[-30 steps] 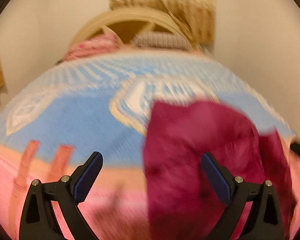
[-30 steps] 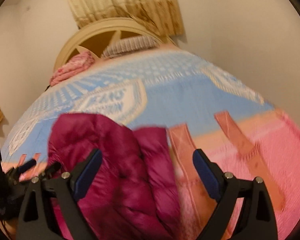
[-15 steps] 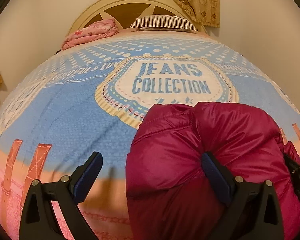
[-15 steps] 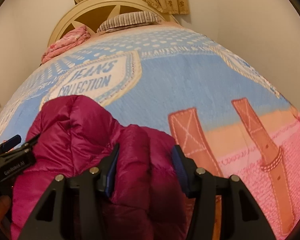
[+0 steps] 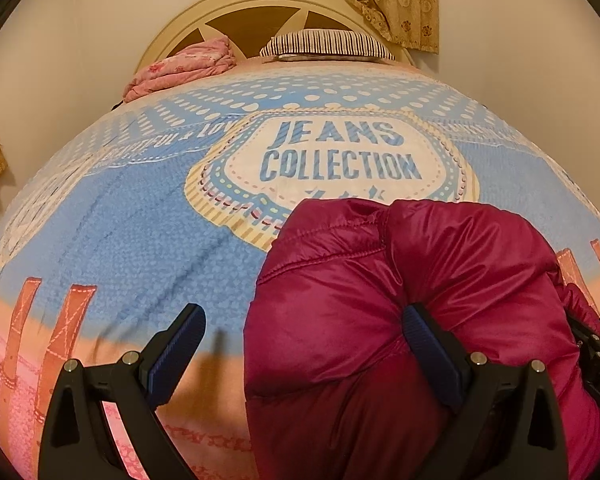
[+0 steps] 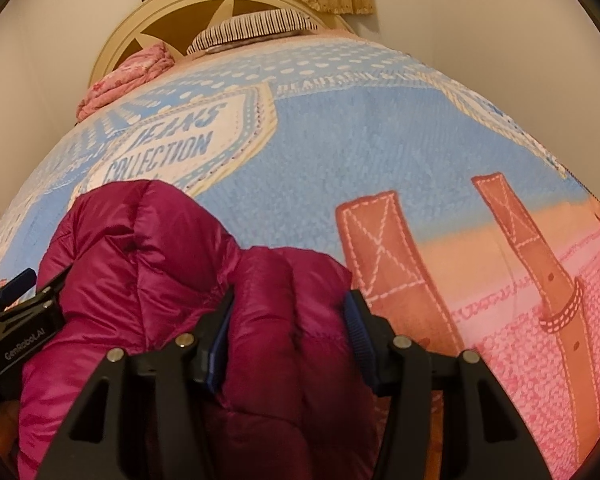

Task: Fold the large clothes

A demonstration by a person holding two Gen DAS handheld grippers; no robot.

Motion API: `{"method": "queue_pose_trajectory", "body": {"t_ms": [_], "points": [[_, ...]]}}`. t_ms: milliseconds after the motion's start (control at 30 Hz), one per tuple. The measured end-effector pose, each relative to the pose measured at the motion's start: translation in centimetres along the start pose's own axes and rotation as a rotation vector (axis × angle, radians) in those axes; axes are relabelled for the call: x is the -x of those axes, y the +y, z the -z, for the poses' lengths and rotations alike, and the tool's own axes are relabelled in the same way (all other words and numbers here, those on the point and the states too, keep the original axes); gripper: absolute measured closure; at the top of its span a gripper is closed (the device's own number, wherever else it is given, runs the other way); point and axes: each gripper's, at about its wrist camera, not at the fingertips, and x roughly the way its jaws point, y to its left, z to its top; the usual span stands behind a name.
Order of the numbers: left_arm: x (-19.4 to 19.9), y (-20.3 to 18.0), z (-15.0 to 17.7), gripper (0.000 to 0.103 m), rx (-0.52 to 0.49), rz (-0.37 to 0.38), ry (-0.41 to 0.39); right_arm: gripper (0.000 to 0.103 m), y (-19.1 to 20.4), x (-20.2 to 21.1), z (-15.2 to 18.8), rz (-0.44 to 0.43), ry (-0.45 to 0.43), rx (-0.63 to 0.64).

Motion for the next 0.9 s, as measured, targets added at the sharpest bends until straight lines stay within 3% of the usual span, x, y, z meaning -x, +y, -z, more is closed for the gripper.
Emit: {"method": "queue_pose_trajectory", "body": {"t_ms": [167,233,267,367,433,567,733,900], "points": [[0.5,0.3,-0.3,0.004,-0.011,0.017,0.033,0.047,0.0,-0.2,0.0,0.001,0.015,0.003],[2.9,1.5,-0.3,0.004,0.019,0.076,0.036,0.043,-0.4,0.2,-0.3,-0.022,0.04,-0.005],[4.2,2.1,0.0,0.004,0.031,0.108,0.011,0.037,-0.7,0.7,-0.4,-0.041,0.049,-0.023],[7.5,3.4,2.1,0.004,0.036,0.149,-0.007,0.0,-2.0,4.4,0.2,-0.064,-0.012,-0.08],[8.1,3.5,3.6,0.004,0.029,0.166,0.025,0.0,-2.1,6.3,1.3,-0.043,-0.053,-0.068],[8.4,2.9,6.1,0.004,0.03,0.198,0.044,0.001,-1.8,7.2,4.0,-0.055,-0.05,-0.067],[7.4,2.2,6.7,0.004,0.045,0.228,0.078,0.004,-2.1,6.2,5.5,-0.072,-0.014,-0.096],[6.9,2.0,7.0,0.004,0.054,0.256,0.097,0.015,-2.4,5.3,5.9,-0.127,-0.001,-0.106]]}}
